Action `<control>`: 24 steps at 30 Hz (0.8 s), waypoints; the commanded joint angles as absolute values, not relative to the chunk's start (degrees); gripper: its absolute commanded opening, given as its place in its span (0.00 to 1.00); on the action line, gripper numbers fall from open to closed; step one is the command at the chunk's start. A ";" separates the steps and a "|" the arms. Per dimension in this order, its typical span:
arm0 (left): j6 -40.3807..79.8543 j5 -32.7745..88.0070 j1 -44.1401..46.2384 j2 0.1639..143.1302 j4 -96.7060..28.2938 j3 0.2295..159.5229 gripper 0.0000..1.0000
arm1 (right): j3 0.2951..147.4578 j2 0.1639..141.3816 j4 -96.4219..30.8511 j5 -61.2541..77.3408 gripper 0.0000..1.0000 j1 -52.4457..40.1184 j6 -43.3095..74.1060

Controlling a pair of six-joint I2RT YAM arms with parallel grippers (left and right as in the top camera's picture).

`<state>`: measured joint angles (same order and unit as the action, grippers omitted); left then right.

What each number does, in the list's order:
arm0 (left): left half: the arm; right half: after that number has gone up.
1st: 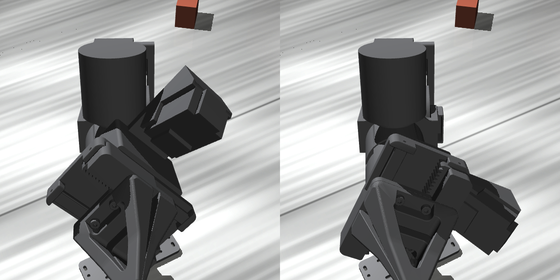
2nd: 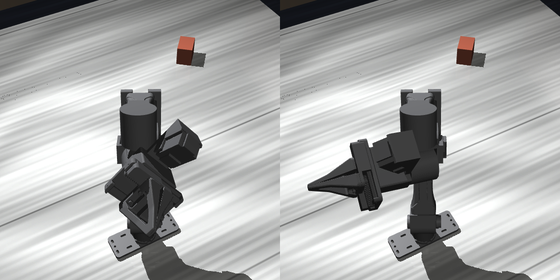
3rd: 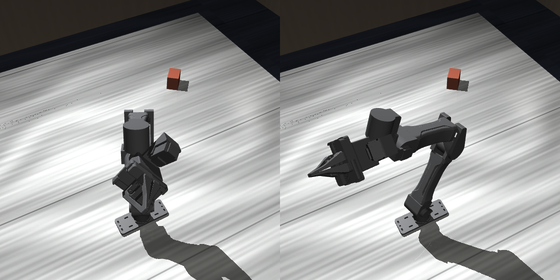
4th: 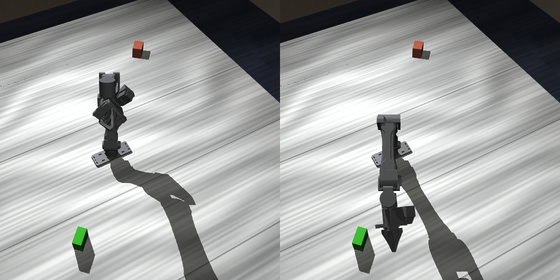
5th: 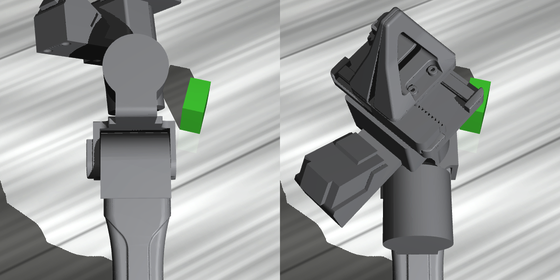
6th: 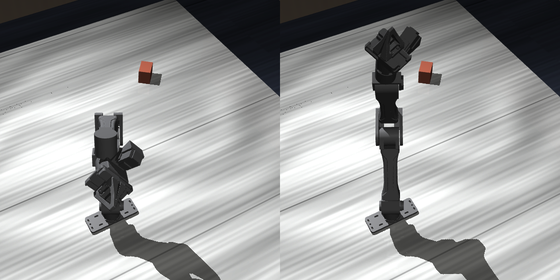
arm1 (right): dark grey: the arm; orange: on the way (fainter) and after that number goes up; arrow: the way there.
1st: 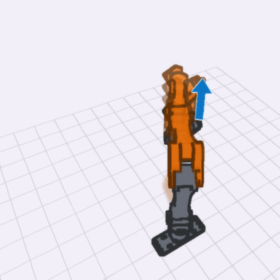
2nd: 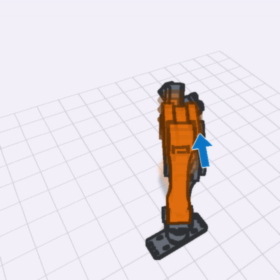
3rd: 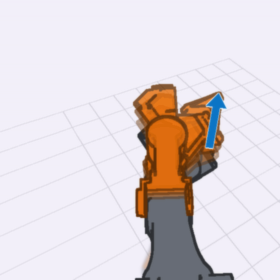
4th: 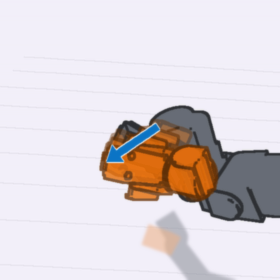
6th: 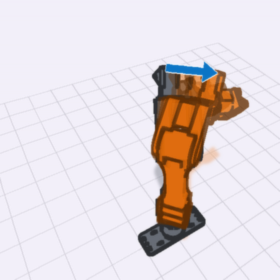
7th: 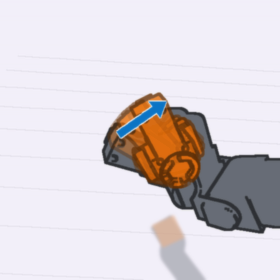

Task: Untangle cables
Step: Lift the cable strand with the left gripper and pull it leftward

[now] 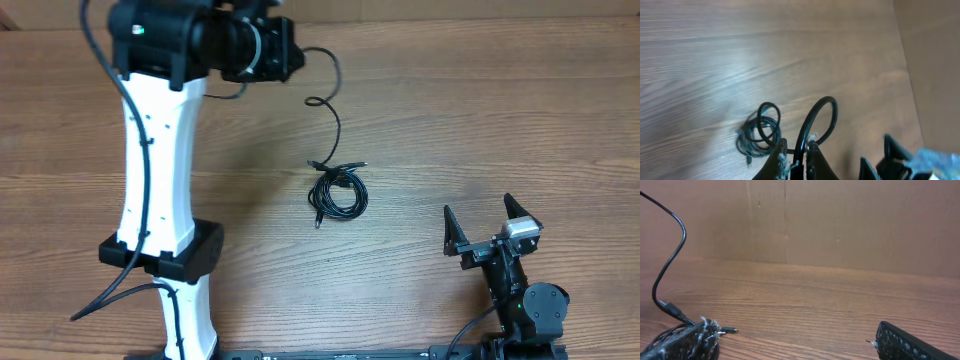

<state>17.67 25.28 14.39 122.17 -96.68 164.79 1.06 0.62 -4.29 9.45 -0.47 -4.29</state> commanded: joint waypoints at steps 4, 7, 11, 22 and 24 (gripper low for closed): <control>23.33 14.74 11.03 121.38 -96.79 164.88 0.04 | 0.47 0.16 -4.05 9.04 1.00 -0.64 -4.38; 26.74 3.31 9.93 121.38 -96.79 163.72 0.04 | 0.47 0.16 -4.03 9.04 1.00 -0.64 -4.38; 27.07 -4.73 9.21 121.38 -96.79 159.83 0.04 | 0.47 0.16 -4.05 9.06 1.00 -0.64 -4.38; 34.33 -30.74 7.25 121.40 -94.85 138.06 0.04 | 0.47 0.16 -4.03 9.04 1.00 -0.64 -4.38; 34.33 -30.02 6.02 121.40 -93.78 135.13 0.04 | 0.47 0.16 -4.05 9.04 1.00 -0.64 -4.38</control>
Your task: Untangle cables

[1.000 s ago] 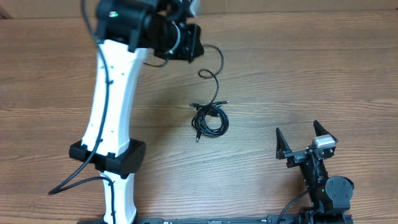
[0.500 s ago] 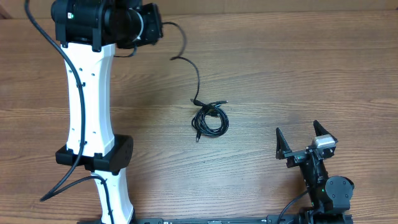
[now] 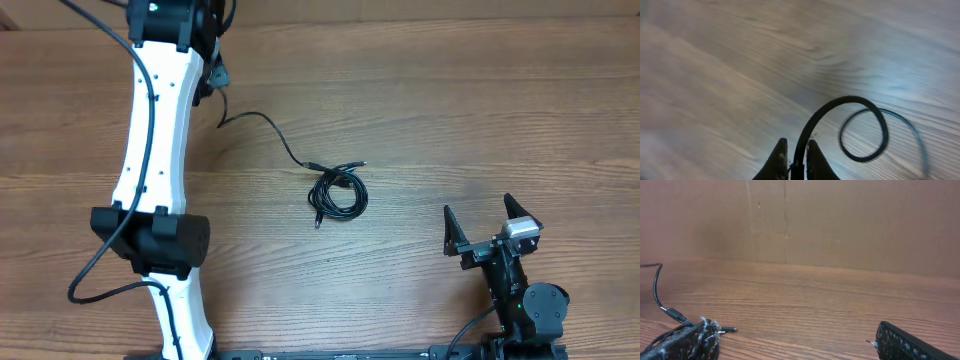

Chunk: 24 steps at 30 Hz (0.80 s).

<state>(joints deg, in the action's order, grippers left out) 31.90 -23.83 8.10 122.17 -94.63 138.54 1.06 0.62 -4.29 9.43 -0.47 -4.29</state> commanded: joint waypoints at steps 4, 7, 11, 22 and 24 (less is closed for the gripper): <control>34.30 -25.43 3.42 121.40 -92.73 130.56 0.04 | 0.47 0.16 -4.03 9.04 1.00 -0.64 -4.38; 34.30 -22.37 2.11 121.40 -92.47 128.33 0.05 | 0.47 0.16 -4.03 9.06 1.00 -0.64 -4.38; 34.26 -16.60 1.19 121.40 -91.83 125.86 0.27 | 0.47 0.16 -4.03 9.06 1.00 -0.64 -4.38; 34.26 -3.44 1.21 121.45 -91.68 123.42 0.92 | 0.47 0.16 -4.05 9.04 1.00 -0.64 -4.38; 34.04 1.17 1.34 121.47 -91.77 122.80 0.96 | 0.47 0.16 -4.03 9.06 1.00 -0.64 -4.38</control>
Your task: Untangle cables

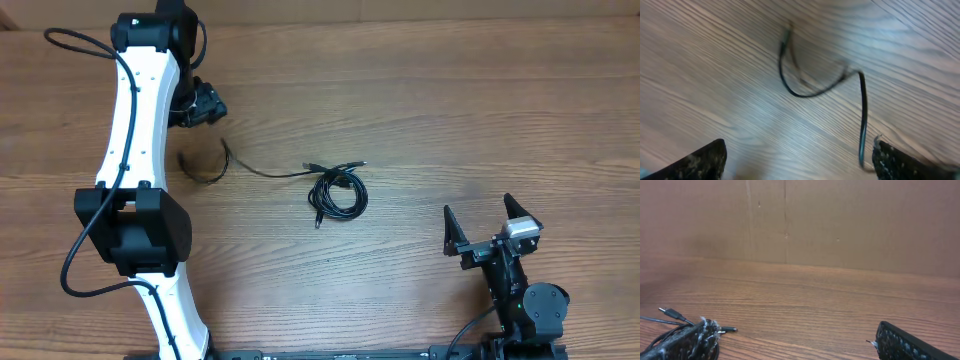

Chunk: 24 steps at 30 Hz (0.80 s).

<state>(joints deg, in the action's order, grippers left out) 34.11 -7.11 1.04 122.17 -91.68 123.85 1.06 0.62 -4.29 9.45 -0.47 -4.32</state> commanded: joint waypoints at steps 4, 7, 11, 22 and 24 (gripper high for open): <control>33.61 5.54 2.35 121.47 -91.55 120.84 1.00 | 0.47 0.16 -4.03 9.04 1.00 -0.64 -4.38; 33.41 5.37 4.01 121.49 -90.39 118.26 1.00 | 0.47 0.16 -4.03 9.04 1.00 -0.64 -4.38; 33.47 5.43 5.76 121.49 -89.43 114.83 1.00 | 0.47 0.16 -4.03 9.04 1.00 -0.64 -4.38; 36.51 6.02 10.92 121.49 -84.86 106.54 1.00 | 0.47 0.16 -4.03 9.04 1.00 -0.64 -4.38; 37.89 6.00 11.86 121.49 -82.65 105.03 1.00 | 0.47 0.16 -4.03 9.04 1.00 -0.64 -4.38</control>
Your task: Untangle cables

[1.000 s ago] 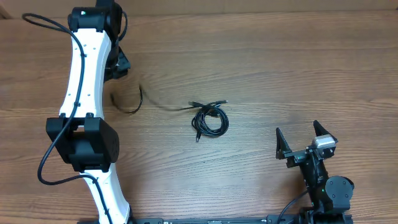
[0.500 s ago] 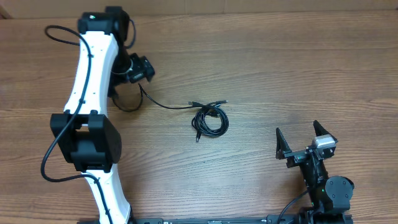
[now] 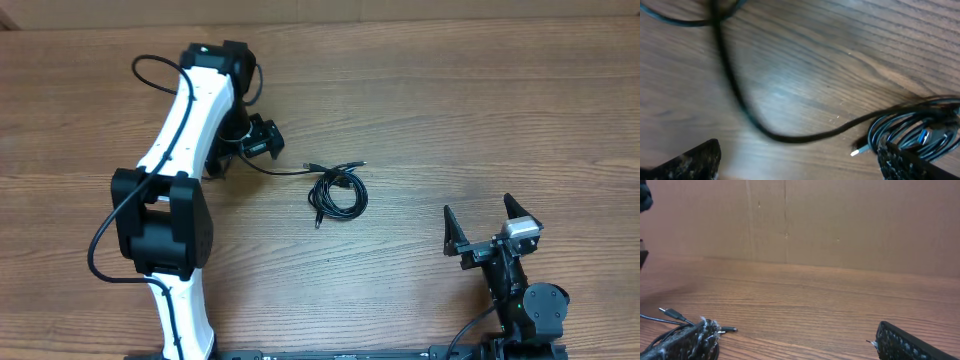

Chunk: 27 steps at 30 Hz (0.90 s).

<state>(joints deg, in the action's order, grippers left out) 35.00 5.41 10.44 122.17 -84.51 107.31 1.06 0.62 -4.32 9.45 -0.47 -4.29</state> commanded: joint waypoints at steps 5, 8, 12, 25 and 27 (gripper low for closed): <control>41.25 6.02 13.96 121.49 -77.73 101.97 0.95 | 0.47 0.16 -4.05 9.06 1.00 -0.64 -4.38; 41.41 6.22 15.05 121.49 -75.72 100.97 0.90 | 0.47 0.16 -4.03 9.04 1.00 -0.64 -4.38; 41.39 5.96 15.94 121.49 -74.41 100.14 0.85 | 0.47 0.16 -4.03 9.04 1.00 -0.64 -4.38; 42.46 5.82 16.14 121.49 -65.47 93.12 0.70 | 0.47 0.16 -4.05 9.06 1.00 -0.64 -4.38; 42.46 5.78 16.12 121.49 -65.25 93.08 0.67 | 0.47 0.16 -4.03 9.04 1.00 -0.64 -4.38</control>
